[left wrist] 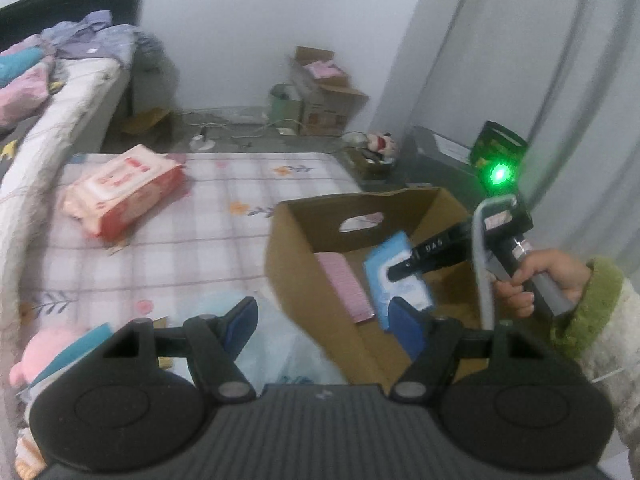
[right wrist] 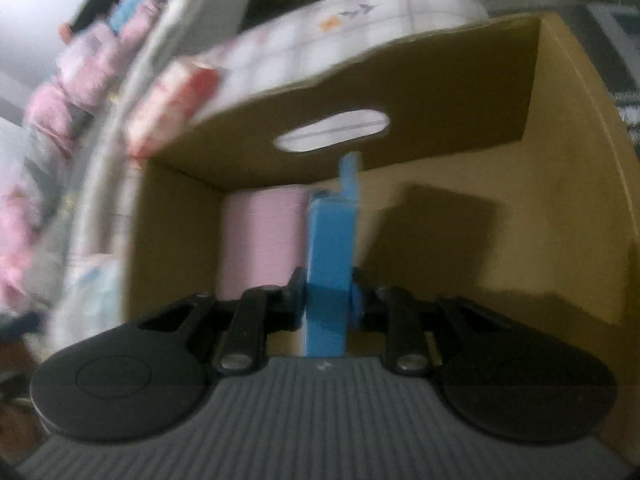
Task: Organize soft objects
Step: 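Carry the blue bandage box with the right gripper into the cardboard box and release, then return the right gripper to the pile and grasp the white wipes packet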
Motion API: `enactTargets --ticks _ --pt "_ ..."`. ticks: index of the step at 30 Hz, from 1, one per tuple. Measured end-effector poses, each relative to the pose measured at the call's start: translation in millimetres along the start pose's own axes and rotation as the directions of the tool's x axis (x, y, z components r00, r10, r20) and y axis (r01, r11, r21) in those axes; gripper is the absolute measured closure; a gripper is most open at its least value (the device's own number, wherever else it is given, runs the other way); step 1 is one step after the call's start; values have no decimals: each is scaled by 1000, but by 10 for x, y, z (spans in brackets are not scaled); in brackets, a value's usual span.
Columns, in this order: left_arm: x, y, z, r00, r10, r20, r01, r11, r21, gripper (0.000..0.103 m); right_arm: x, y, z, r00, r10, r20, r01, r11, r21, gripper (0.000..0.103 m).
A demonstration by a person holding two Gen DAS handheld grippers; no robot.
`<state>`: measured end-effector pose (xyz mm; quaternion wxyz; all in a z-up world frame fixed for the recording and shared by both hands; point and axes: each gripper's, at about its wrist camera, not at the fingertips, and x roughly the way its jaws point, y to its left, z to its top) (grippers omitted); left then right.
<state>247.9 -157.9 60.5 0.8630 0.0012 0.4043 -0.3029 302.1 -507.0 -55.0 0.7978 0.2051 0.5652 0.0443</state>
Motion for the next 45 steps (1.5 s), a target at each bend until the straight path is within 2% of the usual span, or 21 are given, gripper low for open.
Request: enactTargets --ticks 1,3,5,9,15,19,21,23,28,31,32,35,39,45 --pt "-19 40 -15 1000 4 2 -4 1000 -9 30 41 20 1 999 -47 3 47 999 -24 70" --pt "-48 105 -45 1000 8 5 -8 1000 -24 29 89 43 -37 992 -127 26 128 991 -50 55" --pt "-66 166 -92 1000 16 6 -15 999 -32 29 142 31 -44 987 -155 40 157 986 -60 50" --pt "-120 248 -193 1000 30 7 -30 999 -43 29 193 21 -76 984 -163 67 164 986 -13 46" --pt "-216 387 -330 999 33 5 -32 996 -88 29 356 34 70 986 -100 136 98 995 23 46" --pt "-301 471 -396 999 46 16 -44 994 -102 27 424 109 145 980 -138 143 138 990 9 38" --pt "-338 508 -437 998 57 26 -54 993 -106 25 353 131 139 969 -183 166 186 983 0 30" --pt "-387 555 -488 997 68 35 -63 992 -110 24 210 118 81 964 -185 190 185 983 18 26" --pt "-493 669 -625 993 108 39 -103 988 -111 23 91 -84 -207 981 -167 102 153 979 133 26" --pt "-566 741 -725 992 119 35 -114 985 -131 23 182 -131 -334 980 -185 79 171 973 153 29" --pt "-591 772 -754 992 124 37 -118 984 -136 22 176 -127 -346 979 -177 103 159 974 159 32" --pt "-680 830 -830 989 138 42 -131 980 -151 22 181 -119 -295 985 -129 117 105 975 195 51" --pt "-766 898 -918 989 145 42 -135 973 -185 22 211 -18 -259 981 -149 124 122 971 205 50" --pt "-831 911 -981 986 157 47 -145 970 -195 22 217 85 -328 983 -126 135 95 973 212 50"
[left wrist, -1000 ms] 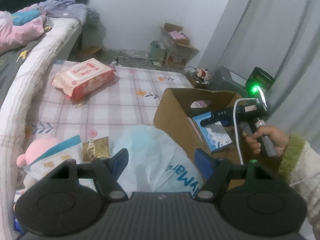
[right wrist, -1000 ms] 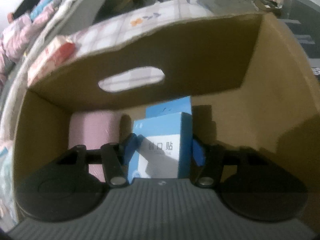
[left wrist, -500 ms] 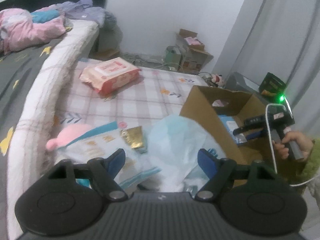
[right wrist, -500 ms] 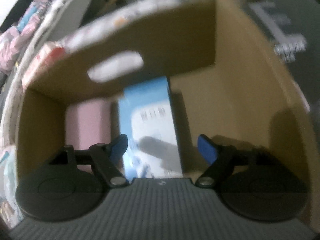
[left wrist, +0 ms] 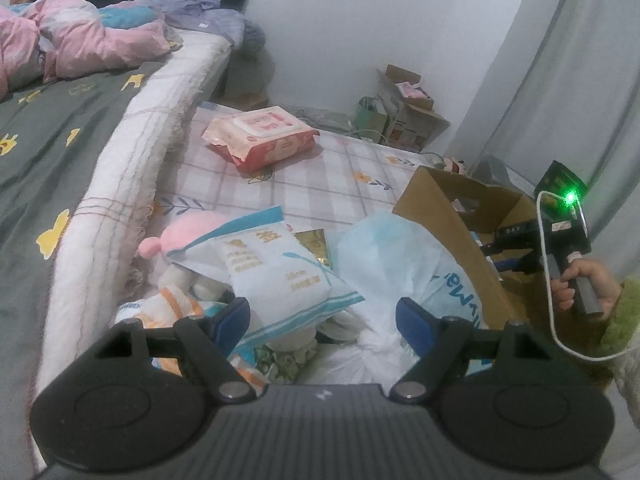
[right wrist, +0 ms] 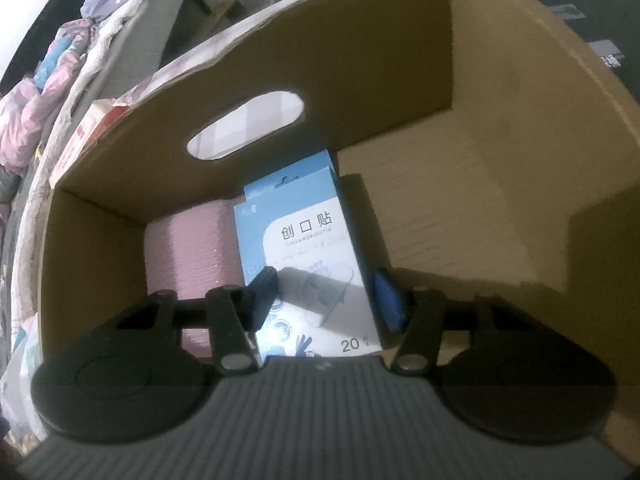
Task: Organize soft objects
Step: 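Return the right gripper to the pile and grasp the white wipes packet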
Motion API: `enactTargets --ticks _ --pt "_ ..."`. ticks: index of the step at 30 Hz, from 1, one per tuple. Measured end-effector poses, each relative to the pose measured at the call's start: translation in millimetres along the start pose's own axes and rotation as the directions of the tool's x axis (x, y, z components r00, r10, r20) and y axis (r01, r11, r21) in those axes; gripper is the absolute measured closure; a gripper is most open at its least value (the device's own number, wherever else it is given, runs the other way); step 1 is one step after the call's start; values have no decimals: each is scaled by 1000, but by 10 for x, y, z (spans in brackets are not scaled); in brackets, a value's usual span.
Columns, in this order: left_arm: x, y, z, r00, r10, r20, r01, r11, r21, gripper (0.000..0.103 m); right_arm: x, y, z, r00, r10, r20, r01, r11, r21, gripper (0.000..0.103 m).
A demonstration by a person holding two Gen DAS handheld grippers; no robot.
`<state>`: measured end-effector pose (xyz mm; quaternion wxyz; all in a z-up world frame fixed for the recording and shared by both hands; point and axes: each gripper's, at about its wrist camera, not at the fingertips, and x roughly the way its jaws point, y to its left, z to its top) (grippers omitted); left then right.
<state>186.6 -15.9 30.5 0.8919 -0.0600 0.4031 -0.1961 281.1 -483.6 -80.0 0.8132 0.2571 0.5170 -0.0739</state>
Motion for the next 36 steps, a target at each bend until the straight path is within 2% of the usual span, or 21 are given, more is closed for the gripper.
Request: enactTargets --ticks 3,6,12,18,22,24,26,27,29,32,36 --pt "-78 -24 -10 1000 11 29 -12 1000 15 22 -23 -2 -25 1000 10 3 -10 1000 20 50" --pt "-192 -28 -21 997 23 76 -25 999 27 17 -141 -34 -24 999 3 33 -4 1000 25 49" --pt "-379 26 -107 991 35 130 -41 998 45 17 -744 81 -87 988 24 149 -21 1000 -23 46" --pt "-485 132 -225 985 30 171 -37 999 34 17 -1414 542 -363 967 148 207 -119 982 -144 46" --pt "-464 251 -190 988 24 151 -22 1000 -18 23 -1676 1068 -588 942 304 140 -266 934 -240 46" --pt "-420 329 -129 990 30 135 -22 998 -60 34 -1696 1394 -700 919 388 68 -356 893 -276 47" --pt "-371 418 -62 990 53 128 -38 993 -115 48 -1637 1698 -784 900 436 0 -415 858 -302 49" --pt "-340 453 -19 991 59 124 -41 989 -140 50 -1581 1863 -828 893 449 -36 -437 845 -309 49" --pt "-265 519 66 993 52 102 -32 982 -188 58 -1445 2153 -880 886 455 -93 -460 831 -313 50" --pt "-87 586 191 999 7 46 3 974 -228 59 -1149 2517 -927 898 413 -153 -440 835 -330 50" --pt "141 562 251 1000 25 -19 -28 975 -220 57 -696 2758 -861 916 335 -218 -390 868 -306 49"
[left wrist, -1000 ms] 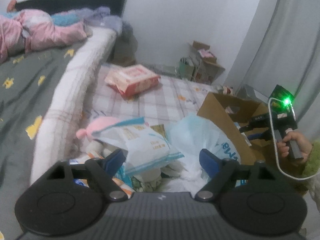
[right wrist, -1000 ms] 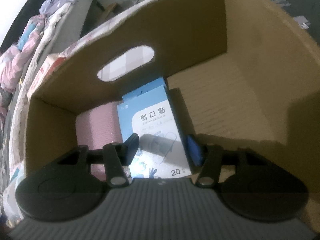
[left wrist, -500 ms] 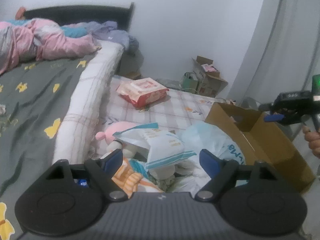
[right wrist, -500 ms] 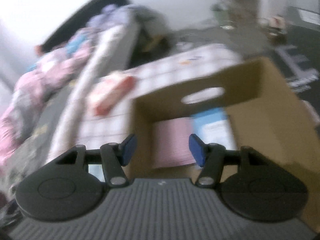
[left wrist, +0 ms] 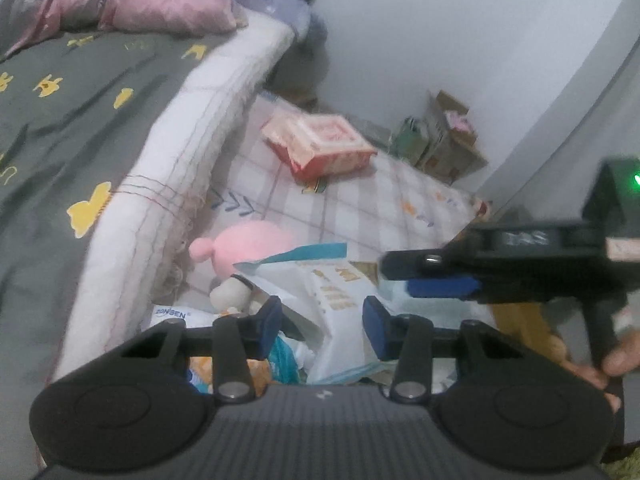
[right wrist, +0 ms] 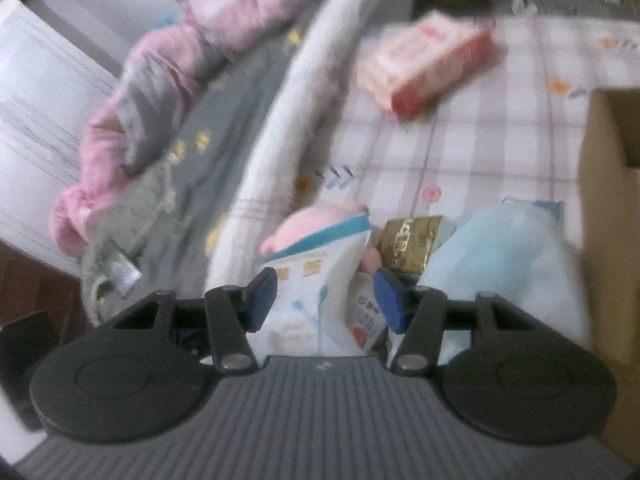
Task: Organize soft objects
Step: 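Return the right gripper to the pile and grasp the white wipes packet, then carry the white wipes packet with the right gripper into the cardboard box and release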
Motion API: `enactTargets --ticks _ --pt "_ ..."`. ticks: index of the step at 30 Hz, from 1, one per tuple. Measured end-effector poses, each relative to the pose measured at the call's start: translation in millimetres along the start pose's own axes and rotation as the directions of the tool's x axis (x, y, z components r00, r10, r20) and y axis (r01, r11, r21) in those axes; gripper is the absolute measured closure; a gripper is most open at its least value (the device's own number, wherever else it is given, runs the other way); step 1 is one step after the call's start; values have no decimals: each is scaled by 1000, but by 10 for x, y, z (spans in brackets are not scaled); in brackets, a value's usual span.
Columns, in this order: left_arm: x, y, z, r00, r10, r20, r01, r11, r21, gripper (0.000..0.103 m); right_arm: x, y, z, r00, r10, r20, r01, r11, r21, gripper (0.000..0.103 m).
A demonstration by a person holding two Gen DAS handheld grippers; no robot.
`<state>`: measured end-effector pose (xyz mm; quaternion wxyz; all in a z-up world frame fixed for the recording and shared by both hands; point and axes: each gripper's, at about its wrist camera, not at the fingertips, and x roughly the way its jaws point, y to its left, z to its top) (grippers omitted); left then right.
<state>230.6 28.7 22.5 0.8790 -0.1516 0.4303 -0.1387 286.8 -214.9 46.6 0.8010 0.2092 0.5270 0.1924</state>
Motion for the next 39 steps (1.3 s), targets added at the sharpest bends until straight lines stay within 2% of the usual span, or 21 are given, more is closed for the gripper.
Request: enactTargets --ticks 3,5,10,13,16,20,23,27,32,39 --pt "152 15 12 999 -3 -49 3 1000 -3 51 300 -44 88 998 -10 -63 13 999 42 48" --pt "223 64 19 998 -6 -63 5 1000 -16 46 442 -92 102 994 13 -108 -4 997 80 47" --pt "363 205 84 994 -39 -104 32 998 -62 44 701 -144 126 986 56 -157 -38 992 117 44" --pt "443 303 124 989 -82 -123 67 991 -118 45 794 -141 145 983 61 -172 -43 993 108 43" --pt "477 332 138 988 -90 -122 73 988 -138 54 814 -168 147 981 78 -176 -59 992 114 47" --pt "451 289 125 989 -95 -114 81 990 -118 71 804 -174 117 983 92 -157 -77 992 102 60" --pt "366 239 147 992 -80 -94 70 993 -98 78 750 -169 90 986 98 -135 -84 991 103 67" --pt "221 136 166 995 -69 -69 64 996 -68 81 627 -170 72 986 138 -97 -127 985 117 73" --pt "-6 -59 199 997 -68 -27 67 997 -28 82 398 -180 33 979 201 -38 -195 972 131 75" --pt "-223 -685 279 992 -122 14 121 989 86 82 -239 -315 -43 961 260 94 -270 955 121 76"
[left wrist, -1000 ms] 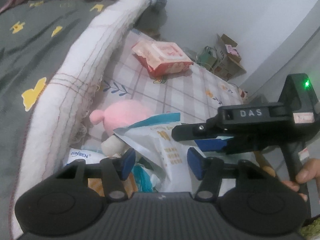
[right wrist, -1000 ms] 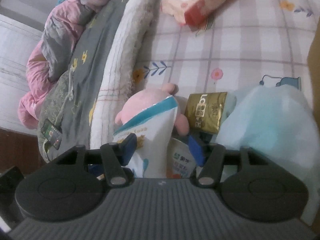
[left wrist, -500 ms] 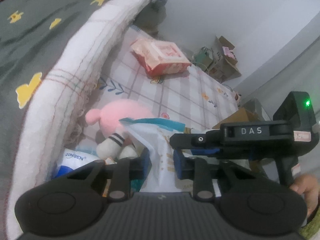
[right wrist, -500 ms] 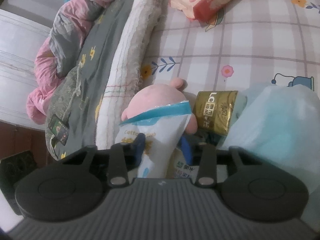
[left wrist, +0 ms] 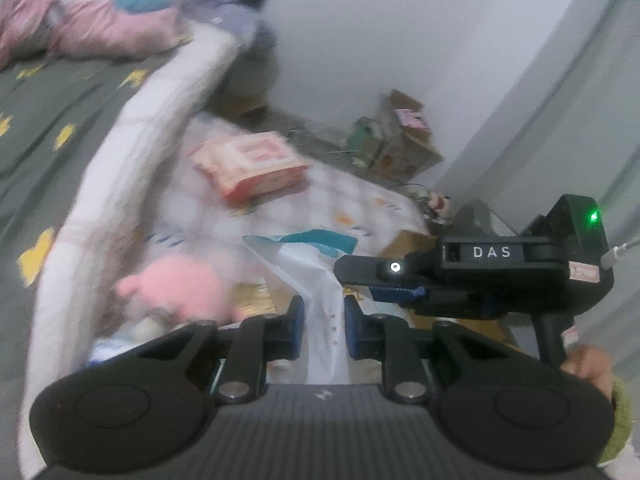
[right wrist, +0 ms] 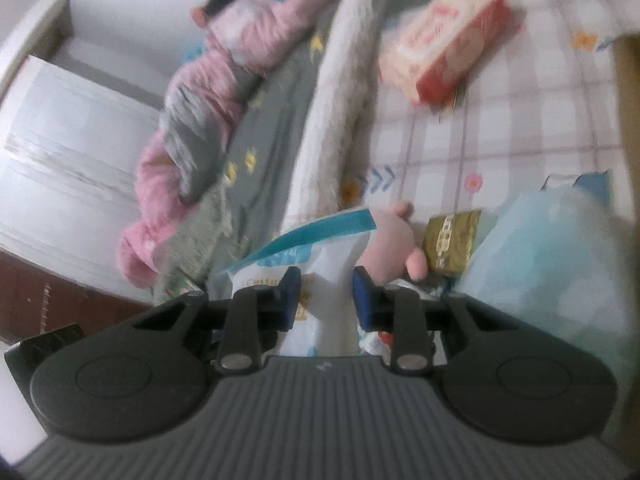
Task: Organize soft objects
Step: 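Carry the white wipes packet with the right gripper into the cardboard box and release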
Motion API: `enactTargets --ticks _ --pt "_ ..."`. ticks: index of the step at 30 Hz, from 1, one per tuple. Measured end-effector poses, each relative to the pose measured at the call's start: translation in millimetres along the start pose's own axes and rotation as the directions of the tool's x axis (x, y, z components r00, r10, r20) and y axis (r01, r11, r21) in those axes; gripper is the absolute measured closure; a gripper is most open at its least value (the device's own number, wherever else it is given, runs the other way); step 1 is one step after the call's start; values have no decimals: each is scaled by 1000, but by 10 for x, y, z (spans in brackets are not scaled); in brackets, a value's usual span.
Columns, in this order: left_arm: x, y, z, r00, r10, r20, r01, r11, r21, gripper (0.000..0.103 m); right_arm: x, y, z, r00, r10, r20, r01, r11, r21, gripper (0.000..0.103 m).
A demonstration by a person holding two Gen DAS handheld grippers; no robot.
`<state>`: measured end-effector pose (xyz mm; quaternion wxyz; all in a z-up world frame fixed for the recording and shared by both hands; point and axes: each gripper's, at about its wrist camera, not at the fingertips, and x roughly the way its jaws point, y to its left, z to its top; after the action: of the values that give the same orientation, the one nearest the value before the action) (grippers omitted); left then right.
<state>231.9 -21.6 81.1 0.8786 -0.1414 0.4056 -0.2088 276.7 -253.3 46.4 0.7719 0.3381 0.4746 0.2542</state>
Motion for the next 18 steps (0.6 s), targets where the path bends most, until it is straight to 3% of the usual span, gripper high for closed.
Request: enactTargets --ticks 4,8,13,18 --pt "175 -523 63 998 -60 -15 61 995 84 82 -604 -137 15 995 -2 101 2 1000 0 76" --pt "582 -1110 54 988 -130 -78 141 978 153 82 -1281 -502 65 980 -54 193 47 998 44 76" --pt "1313 -1755 -60 963 -179 -202 219 956 197 82 -1950 -1099 95 946 -194 259 163 977 138 76" --pt "2037 -2217 -173 934 -192 -302 264 939 220 82 -2323 -1654 188 901 -339 271 287 934 215 76"
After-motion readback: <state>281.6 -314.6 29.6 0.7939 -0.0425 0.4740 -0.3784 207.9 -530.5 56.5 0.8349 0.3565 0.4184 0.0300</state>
